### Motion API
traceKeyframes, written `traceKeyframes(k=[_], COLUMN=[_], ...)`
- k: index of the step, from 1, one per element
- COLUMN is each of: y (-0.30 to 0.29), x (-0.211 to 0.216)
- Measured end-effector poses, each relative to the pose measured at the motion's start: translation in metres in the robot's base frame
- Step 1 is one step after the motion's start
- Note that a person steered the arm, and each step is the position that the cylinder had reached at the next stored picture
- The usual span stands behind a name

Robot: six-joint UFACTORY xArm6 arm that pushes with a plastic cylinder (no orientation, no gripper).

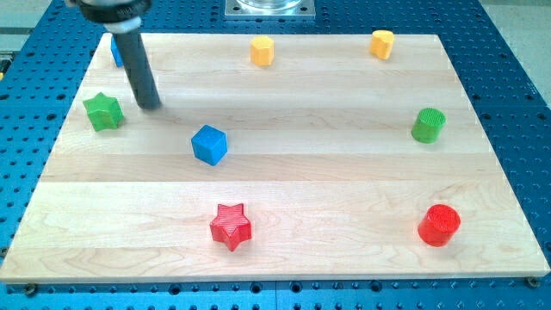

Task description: Slightly push the green star downwards

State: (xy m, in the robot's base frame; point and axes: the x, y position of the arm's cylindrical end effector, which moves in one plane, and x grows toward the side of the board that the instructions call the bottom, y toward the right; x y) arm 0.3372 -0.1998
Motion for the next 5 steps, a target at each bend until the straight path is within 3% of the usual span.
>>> traceKeyframes(k=[1, 2, 3, 4, 5], y=[-0.018, 0.017, 0.022, -0.015, -0.009], x=[0.008, 0.088, 0.053, 0.038, 0.064])
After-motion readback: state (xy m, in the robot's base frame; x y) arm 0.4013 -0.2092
